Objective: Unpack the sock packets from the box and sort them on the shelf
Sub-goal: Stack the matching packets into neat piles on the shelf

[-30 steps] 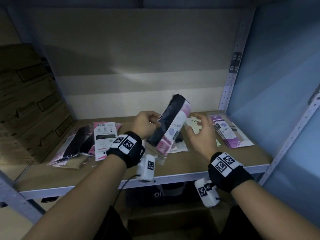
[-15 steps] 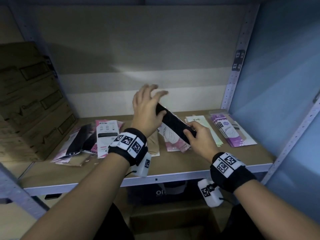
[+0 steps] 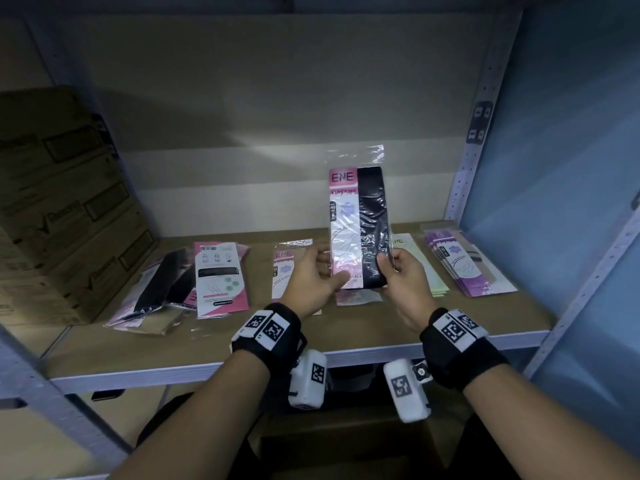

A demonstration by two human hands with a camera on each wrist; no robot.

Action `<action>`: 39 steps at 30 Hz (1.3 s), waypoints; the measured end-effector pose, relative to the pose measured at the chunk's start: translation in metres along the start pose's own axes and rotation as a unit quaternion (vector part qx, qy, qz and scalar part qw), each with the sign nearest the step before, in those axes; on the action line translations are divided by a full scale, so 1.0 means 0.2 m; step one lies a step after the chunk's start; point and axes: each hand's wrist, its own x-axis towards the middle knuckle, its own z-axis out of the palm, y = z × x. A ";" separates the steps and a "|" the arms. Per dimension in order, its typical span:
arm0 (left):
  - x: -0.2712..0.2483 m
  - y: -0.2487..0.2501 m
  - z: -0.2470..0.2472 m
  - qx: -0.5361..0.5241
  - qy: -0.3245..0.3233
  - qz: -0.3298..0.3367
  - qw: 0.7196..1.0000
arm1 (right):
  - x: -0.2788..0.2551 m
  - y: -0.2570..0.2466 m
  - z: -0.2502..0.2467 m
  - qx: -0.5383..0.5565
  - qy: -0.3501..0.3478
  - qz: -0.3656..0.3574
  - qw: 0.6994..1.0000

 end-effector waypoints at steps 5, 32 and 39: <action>0.01 -0.04 0.02 -0.018 0.031 -0.005 0.999 | -0.03 -0.05 -0.02 -0.051 -0.032 -0.004 0.998; 0.16 -0.13 0.19 0.246 -0.050 -0.141 0.958 | 0.18 0.27 0.06 -0.428 -0.045 0.028 0.902; 0.15 -0.16 0.18 0.225 -0.046 -0.146 0.962 | 0.18 0.26 0.05 -0.438 -0.053 0.015 0.897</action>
